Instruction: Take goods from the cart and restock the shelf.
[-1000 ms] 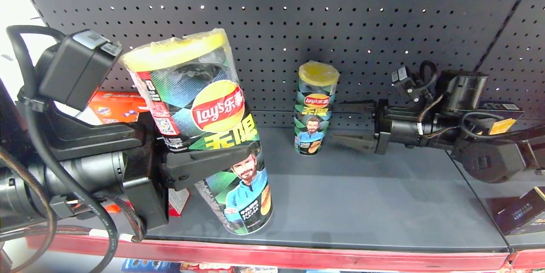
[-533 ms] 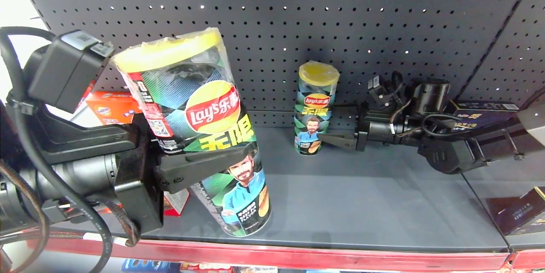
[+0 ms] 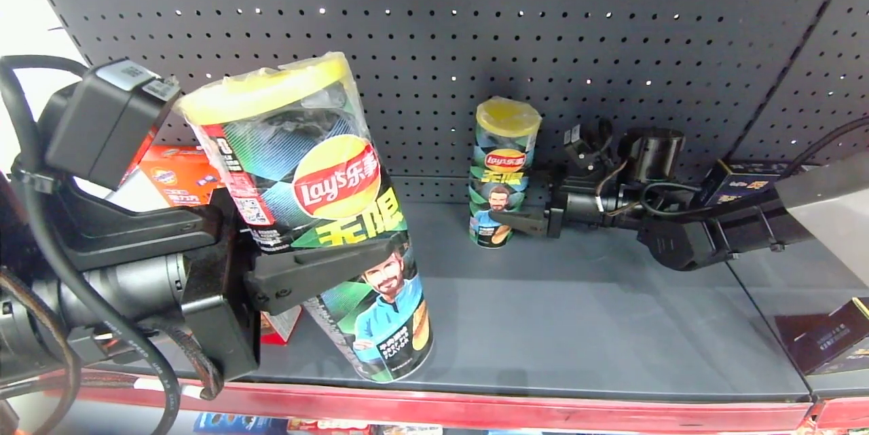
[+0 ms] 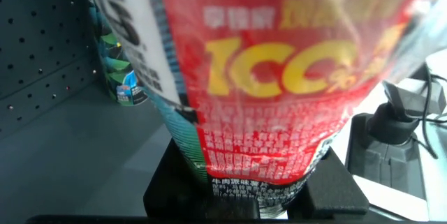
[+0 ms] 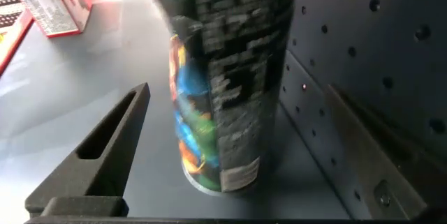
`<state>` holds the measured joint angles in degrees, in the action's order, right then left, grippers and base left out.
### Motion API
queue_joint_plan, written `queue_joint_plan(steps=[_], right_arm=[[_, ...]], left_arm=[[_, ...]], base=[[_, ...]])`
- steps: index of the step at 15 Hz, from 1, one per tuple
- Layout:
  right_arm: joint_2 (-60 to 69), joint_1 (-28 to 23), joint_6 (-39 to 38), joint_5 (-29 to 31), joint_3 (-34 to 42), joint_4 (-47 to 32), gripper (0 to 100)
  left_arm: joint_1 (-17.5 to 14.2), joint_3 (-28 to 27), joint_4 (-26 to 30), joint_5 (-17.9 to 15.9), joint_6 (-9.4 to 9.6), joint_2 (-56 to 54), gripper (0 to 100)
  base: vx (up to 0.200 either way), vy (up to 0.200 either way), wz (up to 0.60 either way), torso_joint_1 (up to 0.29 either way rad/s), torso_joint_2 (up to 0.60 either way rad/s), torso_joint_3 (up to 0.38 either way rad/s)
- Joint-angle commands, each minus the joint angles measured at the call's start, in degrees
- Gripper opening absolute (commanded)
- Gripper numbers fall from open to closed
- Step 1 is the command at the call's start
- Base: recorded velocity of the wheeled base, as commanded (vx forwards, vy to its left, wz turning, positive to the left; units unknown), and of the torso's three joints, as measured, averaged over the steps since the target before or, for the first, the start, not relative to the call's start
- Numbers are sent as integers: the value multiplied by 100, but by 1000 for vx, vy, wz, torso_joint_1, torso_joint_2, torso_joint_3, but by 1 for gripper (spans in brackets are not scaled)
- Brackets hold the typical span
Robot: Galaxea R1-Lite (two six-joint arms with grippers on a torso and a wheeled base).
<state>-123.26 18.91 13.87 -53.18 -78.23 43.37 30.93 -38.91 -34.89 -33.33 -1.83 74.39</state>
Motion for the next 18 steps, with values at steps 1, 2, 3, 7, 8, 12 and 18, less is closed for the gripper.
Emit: queue_joint_plan(steps=[1, 2, 3, 7, 8, 12, 18], right_arm=[[-146, 34, 1, 0, -131, -4, 100], [-207, 34, -16, 0, -237, -4, 100], [-234, 52, -34, 0, -334, -13, 100], [-374, 148, -43, 70, -457, -57, 0], [-374, 157, -34, 70, -439, -57, 0], [-93, 157, -34, 88, -167, -48, 0], [1463, 491, -34, 404, 1424, 31, 0]], left_arm=[[10, -37, 0, 2, -19, 6, 0], [10, -55, -9, 2, -19, 14, 0], [10, -46, 0, 2, -28, 14, 0], [1, -46, 0, 2, -37, 14, 0], [1, -37, 0, 11, -37, 14, 0], [1, 15, -9, 11, -28, 6, 0], [-8, 77, 0, 2, -37, -179, 0]], base=[[0, 0, 0, 0, 0, 0], [0, 0, 0, 0, 0, 0], [0, 0, 0, 0, 0, 0], [0, 0, 0, 0, 0, 0], [0, 0, 0, 0, 0, 0], [0, 0, 0, 0, 0, 0], [0, 0, 0, 0, 0, 0]])
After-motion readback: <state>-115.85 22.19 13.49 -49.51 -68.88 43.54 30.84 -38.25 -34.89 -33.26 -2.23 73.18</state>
